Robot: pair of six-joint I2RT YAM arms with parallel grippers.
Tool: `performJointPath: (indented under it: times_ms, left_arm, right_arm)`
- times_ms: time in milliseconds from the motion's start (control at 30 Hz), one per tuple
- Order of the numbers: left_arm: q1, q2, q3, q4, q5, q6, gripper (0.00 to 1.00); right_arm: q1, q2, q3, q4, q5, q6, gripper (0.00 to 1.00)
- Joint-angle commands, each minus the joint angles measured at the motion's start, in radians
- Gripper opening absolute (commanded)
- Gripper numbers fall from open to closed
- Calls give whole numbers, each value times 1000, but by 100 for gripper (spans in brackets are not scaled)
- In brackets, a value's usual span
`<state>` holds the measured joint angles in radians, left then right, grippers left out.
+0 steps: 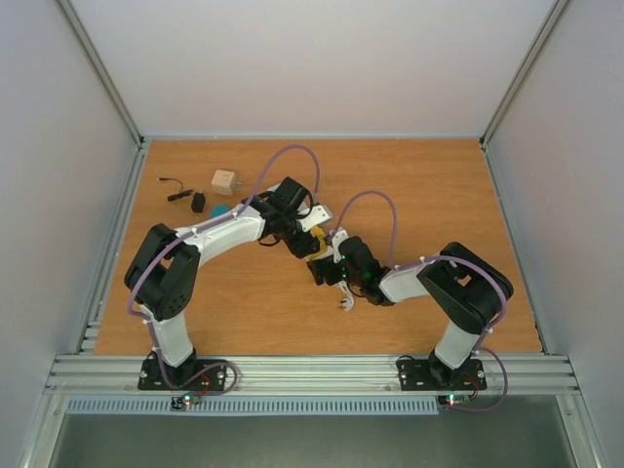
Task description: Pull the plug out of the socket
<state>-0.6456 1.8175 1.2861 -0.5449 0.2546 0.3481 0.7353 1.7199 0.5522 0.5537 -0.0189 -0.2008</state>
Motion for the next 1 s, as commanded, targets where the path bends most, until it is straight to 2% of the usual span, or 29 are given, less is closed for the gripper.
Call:
performJointPath:
  times_ms: [0,267,633,767,967]
  left_arm:
    - [-4,-33,-25,26,-8,-14,56]
    - [0,-63,-29,29,-6,-22,48]
    - [15,-139,-50,78,34,-43,41]
    - [16,-144,-45,82,40,-42,40]
    - [15,-145,-32,66,64,-50,36]
  right_arm:
    - [22,27,8,87,38,-42,94]
    - [22,52,-1,111,65,-64,89]
    - [21,67,10,90,35,-64,77]
    - [22,72,14,83,30,-65,70]
    - [25,81,18,78,30,-70,65]
